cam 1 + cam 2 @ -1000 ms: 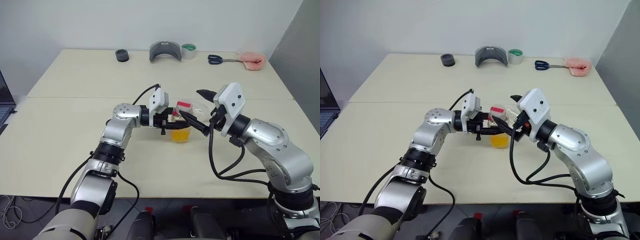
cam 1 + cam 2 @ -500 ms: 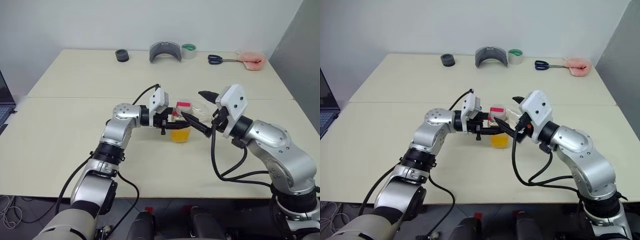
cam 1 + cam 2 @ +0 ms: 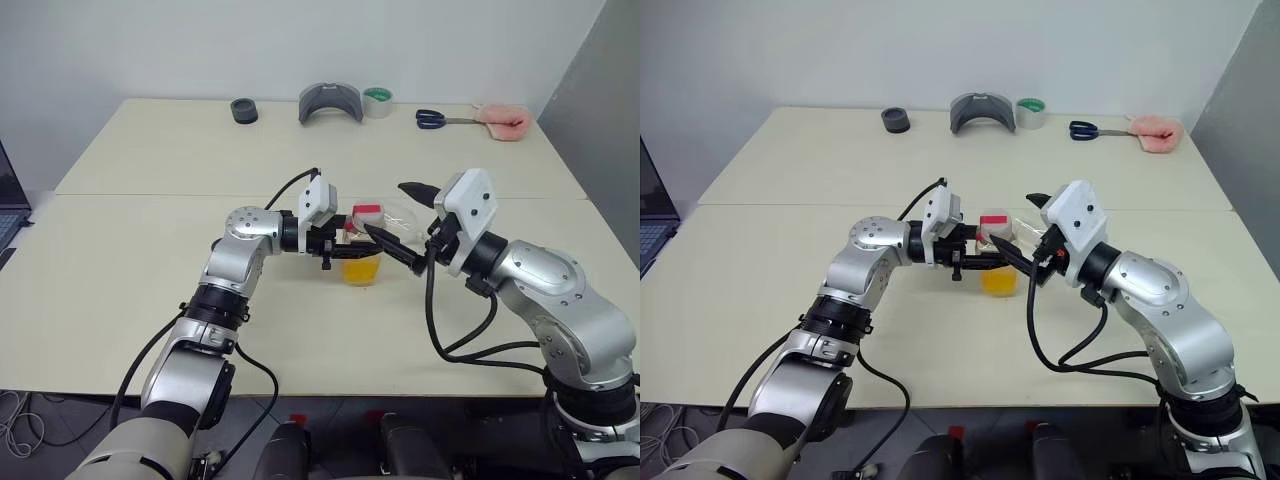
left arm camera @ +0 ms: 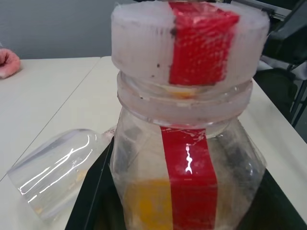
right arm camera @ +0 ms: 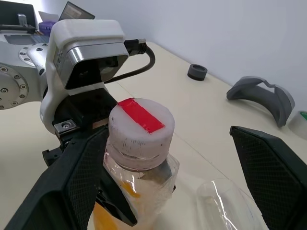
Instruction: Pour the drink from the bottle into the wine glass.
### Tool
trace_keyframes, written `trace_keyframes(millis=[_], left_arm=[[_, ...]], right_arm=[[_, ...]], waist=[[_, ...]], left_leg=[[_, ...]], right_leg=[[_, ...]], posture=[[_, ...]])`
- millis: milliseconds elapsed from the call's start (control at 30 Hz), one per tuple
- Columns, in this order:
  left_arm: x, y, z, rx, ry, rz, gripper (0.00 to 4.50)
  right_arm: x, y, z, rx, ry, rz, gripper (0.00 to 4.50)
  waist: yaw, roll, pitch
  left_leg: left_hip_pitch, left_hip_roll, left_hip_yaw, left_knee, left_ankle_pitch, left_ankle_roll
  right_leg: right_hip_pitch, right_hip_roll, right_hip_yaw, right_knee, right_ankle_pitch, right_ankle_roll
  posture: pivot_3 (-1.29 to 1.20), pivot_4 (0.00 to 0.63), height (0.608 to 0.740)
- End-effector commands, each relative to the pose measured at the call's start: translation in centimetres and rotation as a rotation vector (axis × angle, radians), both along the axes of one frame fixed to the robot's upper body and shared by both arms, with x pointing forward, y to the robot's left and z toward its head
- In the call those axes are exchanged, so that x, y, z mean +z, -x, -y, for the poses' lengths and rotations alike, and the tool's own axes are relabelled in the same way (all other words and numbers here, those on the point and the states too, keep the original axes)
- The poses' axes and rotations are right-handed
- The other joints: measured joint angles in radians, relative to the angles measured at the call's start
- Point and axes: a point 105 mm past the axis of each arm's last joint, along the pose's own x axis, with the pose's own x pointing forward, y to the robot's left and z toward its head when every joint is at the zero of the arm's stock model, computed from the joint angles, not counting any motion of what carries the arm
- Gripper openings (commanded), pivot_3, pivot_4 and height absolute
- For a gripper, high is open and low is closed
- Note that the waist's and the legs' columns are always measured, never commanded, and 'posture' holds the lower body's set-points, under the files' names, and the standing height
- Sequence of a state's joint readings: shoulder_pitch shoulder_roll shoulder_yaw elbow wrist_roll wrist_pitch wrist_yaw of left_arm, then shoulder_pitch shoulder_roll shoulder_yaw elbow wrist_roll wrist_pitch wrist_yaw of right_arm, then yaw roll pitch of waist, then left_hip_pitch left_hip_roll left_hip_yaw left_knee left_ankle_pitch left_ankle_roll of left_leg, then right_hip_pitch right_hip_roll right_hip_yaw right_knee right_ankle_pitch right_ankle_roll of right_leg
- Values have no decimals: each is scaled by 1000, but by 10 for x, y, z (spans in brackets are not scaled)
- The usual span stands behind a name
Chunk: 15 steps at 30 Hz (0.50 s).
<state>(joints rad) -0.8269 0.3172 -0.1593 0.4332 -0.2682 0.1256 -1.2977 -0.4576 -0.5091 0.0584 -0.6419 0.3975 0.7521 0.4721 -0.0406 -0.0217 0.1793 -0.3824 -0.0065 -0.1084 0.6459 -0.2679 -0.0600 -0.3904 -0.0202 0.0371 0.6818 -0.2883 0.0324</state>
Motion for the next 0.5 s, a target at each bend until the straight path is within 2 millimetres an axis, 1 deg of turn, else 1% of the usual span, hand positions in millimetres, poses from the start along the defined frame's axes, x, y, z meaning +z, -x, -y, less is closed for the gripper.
trace_keyframes(millis=[33,267,433,500], left_arm=[[15,3,1,-18,36,63,1796],[15,3,0,-12,38,64,1796],[15,3,-1,-7,39,65,1796],[15,3,-1,-6,40,65,1796]], right_arm=[[11,3,4,-1,-8,44,4278],[15,10,0,56,-26,29,4278],[20,22,-7,150,-58,10,4278],[20,21,-7,155,-63,1,4278]], waist=[[0,0,0],[0,0,0],[0,0,0],[0,0,0]], left_leg=[[0,0,0,0,0,0],[0,0,0,0,0,0],[0,0,0,0,0,0],[0,0,0,0,0,0]], right_leg=[[0,0,0,0,0,0],[0,0,0,0,0,0],[0,0,0,0,0,0],[0,0,0,0,0,0]], posture=[[0,150,740],[0,150,740],[0,150,740],[0,150,740]])
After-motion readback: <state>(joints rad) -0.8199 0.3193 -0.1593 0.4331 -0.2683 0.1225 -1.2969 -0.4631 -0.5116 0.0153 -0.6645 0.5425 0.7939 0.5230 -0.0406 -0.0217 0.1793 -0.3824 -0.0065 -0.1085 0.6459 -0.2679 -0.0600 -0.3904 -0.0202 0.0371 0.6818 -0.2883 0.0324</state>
